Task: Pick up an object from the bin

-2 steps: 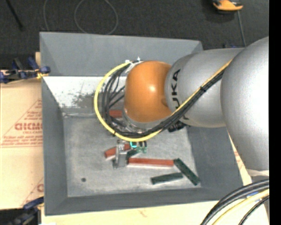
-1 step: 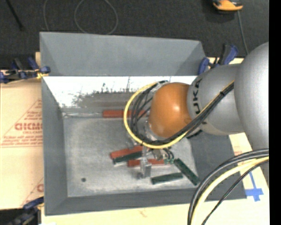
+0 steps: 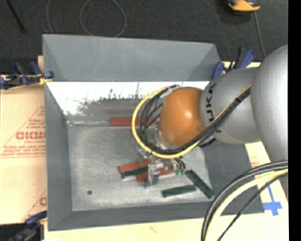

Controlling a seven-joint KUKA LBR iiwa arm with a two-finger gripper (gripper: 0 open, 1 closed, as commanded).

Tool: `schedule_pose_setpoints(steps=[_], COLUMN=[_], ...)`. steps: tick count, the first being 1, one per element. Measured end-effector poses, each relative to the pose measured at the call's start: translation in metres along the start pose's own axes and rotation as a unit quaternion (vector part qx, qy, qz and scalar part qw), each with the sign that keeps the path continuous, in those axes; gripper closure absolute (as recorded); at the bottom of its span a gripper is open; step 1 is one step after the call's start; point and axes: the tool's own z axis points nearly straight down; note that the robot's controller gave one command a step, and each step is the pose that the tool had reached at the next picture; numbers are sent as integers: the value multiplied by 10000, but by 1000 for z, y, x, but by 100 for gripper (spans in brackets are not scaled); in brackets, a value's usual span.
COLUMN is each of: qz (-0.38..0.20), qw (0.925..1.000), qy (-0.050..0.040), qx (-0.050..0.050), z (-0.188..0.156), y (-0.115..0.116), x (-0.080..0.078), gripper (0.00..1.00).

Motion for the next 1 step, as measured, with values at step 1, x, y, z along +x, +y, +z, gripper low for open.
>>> schedule_pose_setpoints(steps=[1], qz=[-99], qw=[9999], qy=[-30], qx=[17], z=[-157], y=[-17], x=[-9], gripper=[100])
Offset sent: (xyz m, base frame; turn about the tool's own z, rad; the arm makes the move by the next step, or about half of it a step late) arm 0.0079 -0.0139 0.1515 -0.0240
